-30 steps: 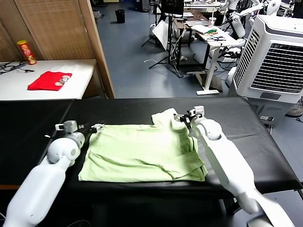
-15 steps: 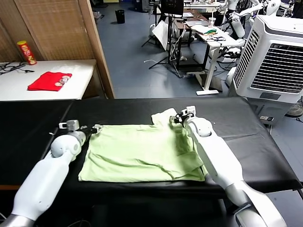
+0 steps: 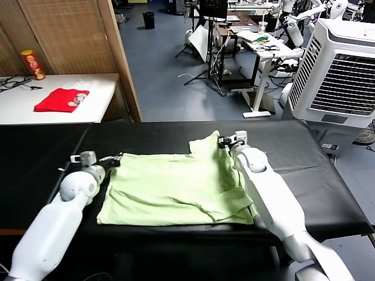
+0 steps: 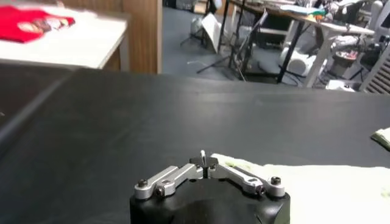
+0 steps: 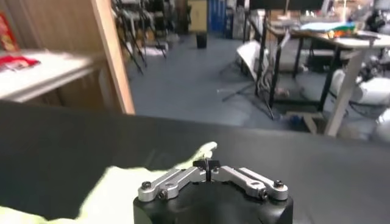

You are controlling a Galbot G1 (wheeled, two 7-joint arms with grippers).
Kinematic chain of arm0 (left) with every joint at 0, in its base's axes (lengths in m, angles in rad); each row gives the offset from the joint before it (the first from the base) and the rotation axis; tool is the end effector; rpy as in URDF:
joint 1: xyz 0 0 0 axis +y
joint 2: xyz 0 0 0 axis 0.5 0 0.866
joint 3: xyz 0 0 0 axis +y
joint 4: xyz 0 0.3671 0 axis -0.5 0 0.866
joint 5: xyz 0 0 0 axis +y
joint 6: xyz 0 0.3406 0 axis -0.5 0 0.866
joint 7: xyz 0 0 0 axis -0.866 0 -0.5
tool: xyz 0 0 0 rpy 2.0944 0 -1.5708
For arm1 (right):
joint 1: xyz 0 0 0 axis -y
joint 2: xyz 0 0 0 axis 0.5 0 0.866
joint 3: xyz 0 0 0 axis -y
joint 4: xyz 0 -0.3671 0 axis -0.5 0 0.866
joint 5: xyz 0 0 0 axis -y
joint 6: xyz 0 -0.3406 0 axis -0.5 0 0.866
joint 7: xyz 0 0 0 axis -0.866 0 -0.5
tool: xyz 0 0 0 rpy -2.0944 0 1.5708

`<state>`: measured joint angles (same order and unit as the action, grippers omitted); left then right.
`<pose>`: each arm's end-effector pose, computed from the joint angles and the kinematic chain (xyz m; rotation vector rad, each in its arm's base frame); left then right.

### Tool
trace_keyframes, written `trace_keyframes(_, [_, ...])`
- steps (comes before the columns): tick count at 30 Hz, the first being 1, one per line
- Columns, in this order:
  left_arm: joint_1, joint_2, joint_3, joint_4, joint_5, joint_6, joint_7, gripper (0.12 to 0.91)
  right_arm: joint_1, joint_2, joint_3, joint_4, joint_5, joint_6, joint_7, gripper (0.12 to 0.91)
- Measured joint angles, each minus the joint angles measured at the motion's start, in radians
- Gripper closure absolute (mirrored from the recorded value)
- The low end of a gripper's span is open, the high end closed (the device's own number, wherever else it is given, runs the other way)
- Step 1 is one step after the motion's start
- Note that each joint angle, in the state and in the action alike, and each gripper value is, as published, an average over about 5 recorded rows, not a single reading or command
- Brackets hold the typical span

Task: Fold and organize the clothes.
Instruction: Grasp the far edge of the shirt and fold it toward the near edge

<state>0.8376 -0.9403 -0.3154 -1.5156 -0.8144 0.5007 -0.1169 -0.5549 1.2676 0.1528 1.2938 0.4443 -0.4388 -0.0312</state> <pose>0.3989 0.1707 -0.2762 -0.0828 -2.6622 0.1330 0.4935 -0.0241 -0.2740 0.4048 -2.7762 0.0365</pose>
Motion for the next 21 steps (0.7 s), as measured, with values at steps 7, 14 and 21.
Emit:
trace_keyframes(7, [0.111,0.048,-0.071,-0.147,-0.013,-0.008,-0.011,0.902,-0.114,-0.074,0.038,0.19,0.037,-0.052,0.019,0.905])
trace_keyframes(14, [0.25,0.075,-0.152,-0.323,-0.006,0.002,-0.07,0.902,-0.251,-0.157,0.077,0.372,0.036,-0.159,0.095,0.905])
trace_keyframes(21, [0.393,0.08,-0.251,-0.466,0.027,0.017,-0.099,0.902,-0.378,-0.221,0.115,0.528,0.071,-0.214,0.129,0.905])
